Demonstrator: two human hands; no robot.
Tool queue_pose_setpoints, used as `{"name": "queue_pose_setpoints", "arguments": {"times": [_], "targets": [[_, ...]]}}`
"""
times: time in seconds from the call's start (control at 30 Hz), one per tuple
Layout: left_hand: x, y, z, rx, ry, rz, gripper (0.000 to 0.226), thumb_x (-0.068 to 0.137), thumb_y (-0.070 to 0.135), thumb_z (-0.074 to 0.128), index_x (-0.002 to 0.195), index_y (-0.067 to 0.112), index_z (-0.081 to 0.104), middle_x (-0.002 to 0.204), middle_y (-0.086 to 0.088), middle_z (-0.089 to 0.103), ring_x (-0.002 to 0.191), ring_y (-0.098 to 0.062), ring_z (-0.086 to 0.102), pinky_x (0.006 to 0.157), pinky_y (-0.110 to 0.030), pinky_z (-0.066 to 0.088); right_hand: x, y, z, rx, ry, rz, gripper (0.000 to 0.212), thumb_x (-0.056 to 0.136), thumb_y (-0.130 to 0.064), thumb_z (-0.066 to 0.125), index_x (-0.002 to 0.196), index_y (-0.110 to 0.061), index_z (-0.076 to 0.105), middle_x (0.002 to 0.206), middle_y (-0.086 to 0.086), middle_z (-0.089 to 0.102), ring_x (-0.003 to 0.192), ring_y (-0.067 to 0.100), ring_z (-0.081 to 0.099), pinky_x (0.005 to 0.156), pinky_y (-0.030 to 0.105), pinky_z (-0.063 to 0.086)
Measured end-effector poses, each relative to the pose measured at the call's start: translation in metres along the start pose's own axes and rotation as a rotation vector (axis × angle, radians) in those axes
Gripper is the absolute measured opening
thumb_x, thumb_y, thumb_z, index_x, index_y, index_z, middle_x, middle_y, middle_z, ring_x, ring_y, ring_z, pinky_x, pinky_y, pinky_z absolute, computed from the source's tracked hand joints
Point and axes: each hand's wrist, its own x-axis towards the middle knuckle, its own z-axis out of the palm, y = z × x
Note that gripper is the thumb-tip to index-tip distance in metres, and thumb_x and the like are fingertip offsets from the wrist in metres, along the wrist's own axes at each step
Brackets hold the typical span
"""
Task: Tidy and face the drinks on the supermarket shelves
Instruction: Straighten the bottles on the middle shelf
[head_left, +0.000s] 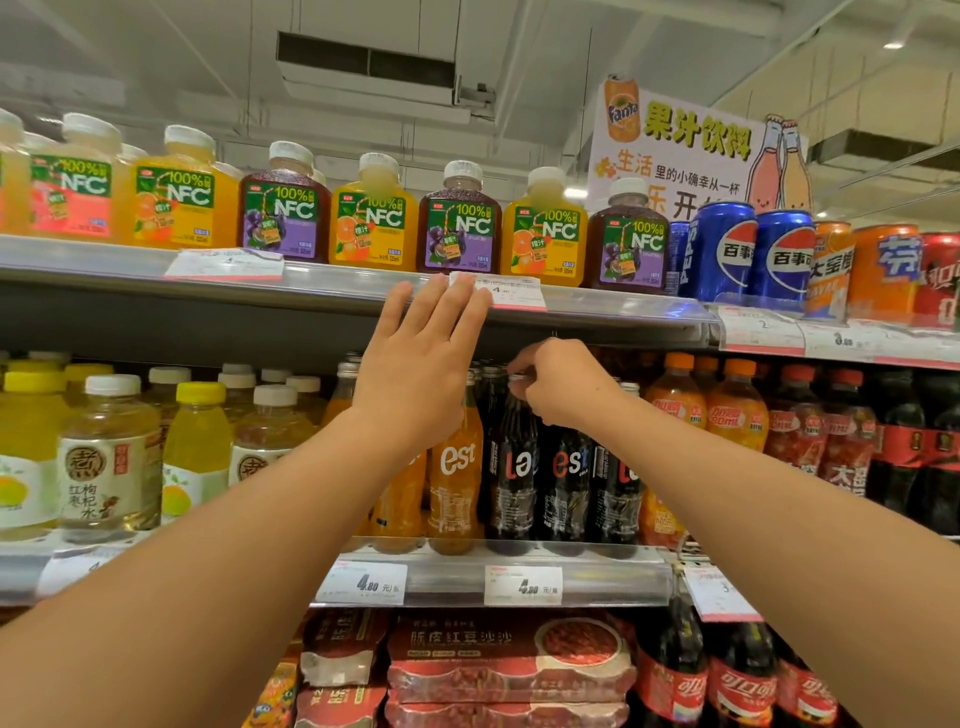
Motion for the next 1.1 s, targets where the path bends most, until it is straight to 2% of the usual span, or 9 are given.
{"name": "queue_pose_setpoints", "arguments": {"times": [0.23, 0.37, 0.53, 0.7, 0.8, 0.9, 0.97, 1.0, 1.1], "targets": [[0.001, 0.001, 0.005, 0.010, 0.016, -0.012, 0.098, 0.070, 0.015, 0.069, 0.148, 0.019, 0.011, 0.159, -0.007, 0.019, 0.146, -0.028, 0.008, 0.116, -0.043, -0.010, -0.001, -0.003, -0.002, -0.058, -0.069, 0.072, 0.043, 0.100, -0.024, 0.054, 0.141, -0.016, 0.048, 0.133, 0.013, 0.055, 0.111, 0.027, 0.061, 0.095, 0.038, 0.051], [0.001, 0.001, 0.006, 0.021, 0.011, -0.011, 0.101, 0.068, 0.018, 0.071, 0.148, 0.019, 0.010, 0.158, -0.007, 0.019, 0.146, -0.028, 0.007, 0.115, -0.042, -0.012, 0.002, -0.002, 0.007, -0.050, -0.009, 0.079, 0.043, 0.099, -0.020, 0.054, 0.141, -0.015, 0.047, 0.137, 0.015, 0.050, 0.112, 0.028, 0.061, 0.094, 0.037, 0.051], [0.000, 0.001, 0.005, 0.009, 0.001, -0.011, 0.100, 0.071, 0.016, 0.069, 0.149, 0.020, 0.007, 0.160, -0.007, 0.016, 0.147, -0.027, 0.005, 0.116, -0.043, -0.012, 0.004, 0.001, 0.010, -0.033, -0.039, 0.093, 0.046, 0.097, -0.014, 0.058, 0.141, -0.017, 0.047, 0.142, 0.012, 0.041, 0.112, 0.028, 0.059, 0.095, 0.038, 0.051], [0.000, -0.002, 0.001, -0.015, -0.009, 0.008, 0.094, 0.077, 0.017, 0.064, 0.151, 0.020, 0.005, 0.161, -0.005, 0.012, 0.148, -0.026, 0.002, 0.116, -0.042, -0.012, -0.021, 0.009, 0.018, -0.036, 0.248, -0.177, 0.043, 0.097, -0.029, 0.057, 0.138, -0.019, 0.052, 0.137, 0.004, 0.049, 0.122, 0.024, 0.051, 0.100, 0.033, 0.043], [-0.001, -0.004, -0.001, -0.023, -0.037, 0.023, 0.096, 0.079, 0.021, 0.063, 0.151, 0.020, -0.001, 0.162, -0.005, 0.007, 0.147, -0.024, -0.003, 0.114, -0.040, -0.017, -0.032, 0.006, 0.002, -0.046, 0.408, -0.428, 0.027, 0.093, -0.020, 0.057, 0.117, -0.017, 0.067, 0.110, 0.000, 0.065, 0.103, 0.018, 0.060, 0.090, 0.034, 0.051], [0.002, -0.011, -0.002, -0.035, -0.065, 0.062, 0.098, 0.082, 0.025, 0.059, 0.150, 0.023, -0.013, 0.163, -0.002, -0.003, 0.147, -0.020, -0.011, 0.112, -0.037, -0.022, -0.036, -0.005, -0.025, 0.034, 0.614, -0.593, 0.025, 0.085, -0.011, 0.055, 0.105, -0.010, 0.069, 0.097, 0.005, 0.068, 0.090, 0.021, 0.062, 0.079, 0.034, 0.053], [0.003, -0.020, -0.005, -0.044, -0.083, 0.097, 0.098, 0.083, 0.023, 0.057, 0.150, 0.023, -0.016, 0.163, 0.000, -0.007, 0.147, -0.017, -0.012, 0.109, -0.034, -0.023, -0.030, -0.011, -0.036, 0.012, 0.695, -0.576, 0.033, 0.082, -0.002, 0.058, 0.113, -0.006, 0.067, 0.109, 0.009, 0.066, 0.104, 0.025, 0.058, 0.091, 0.036, 0.047], [0.004, -0.024, -0.008, -0.044, -0.095, 0.117, 0.099, 0.084, 0.022, 0.058, 0.151, 0.023, -0.014, 0.163, 0.000, -0.006, 0.148, -0.017, -0.010, 0.107, -0.033, -0.023, -0.025, -0.012, -0.039, -0.026, 0.677, -0.524, 0.041, 0.082, -0.002, 0.059, 0.122, -0.007, 0.063, 0.120, 0.009, 0.063, 0.115, 0.026, 0.053, 0.100, 0.037, 0.041], [0.005, -0.033, -0.014, -0.070, -0.123, 0.128, 0.096, 0.085, 0.018, 0.061, 0.153, 0.026, -0.006, 0.163, 0.003, -0.002, 0.148, -0.016, -0.006, 0.107, -0.033, -0.019, -0.015, -0.008, -0.032, -0.110, 0.488, -0.328, 0.058, 0.086, -0.013, 0.057, 0.143, -0.015, 0.045, 0.147, 0.003, 0.044, 0.136, 0.021, 0.034, 0.113, 0.036, 0.027]]}}
